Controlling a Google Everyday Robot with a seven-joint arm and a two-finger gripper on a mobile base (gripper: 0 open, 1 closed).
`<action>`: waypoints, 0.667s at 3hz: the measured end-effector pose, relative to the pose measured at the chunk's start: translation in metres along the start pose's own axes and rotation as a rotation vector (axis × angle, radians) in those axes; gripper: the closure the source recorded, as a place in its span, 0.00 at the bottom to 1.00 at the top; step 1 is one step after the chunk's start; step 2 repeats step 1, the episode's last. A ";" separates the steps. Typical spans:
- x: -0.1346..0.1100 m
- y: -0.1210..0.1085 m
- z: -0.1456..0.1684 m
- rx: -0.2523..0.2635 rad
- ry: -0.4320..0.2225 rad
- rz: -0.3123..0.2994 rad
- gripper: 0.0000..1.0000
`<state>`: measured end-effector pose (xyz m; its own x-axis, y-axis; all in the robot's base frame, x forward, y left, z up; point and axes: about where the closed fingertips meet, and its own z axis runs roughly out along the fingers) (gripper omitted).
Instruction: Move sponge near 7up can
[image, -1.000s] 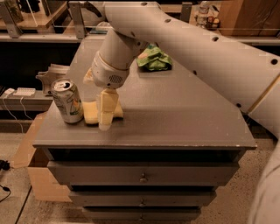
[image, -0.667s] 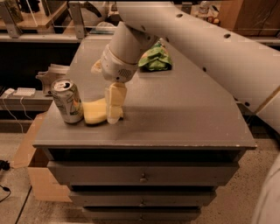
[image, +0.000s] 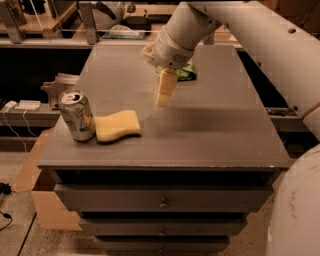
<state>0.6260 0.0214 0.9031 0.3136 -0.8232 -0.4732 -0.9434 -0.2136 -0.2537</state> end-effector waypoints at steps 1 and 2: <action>0.000 0.000 0.000 -0.001 0.000 0.000 0.00; 0.000 0.000 0.000 -0.001 0.000 0.000 0.00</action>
Offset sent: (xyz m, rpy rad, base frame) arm 0.0000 0.0000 0.0000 0.0000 0.0000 0.0000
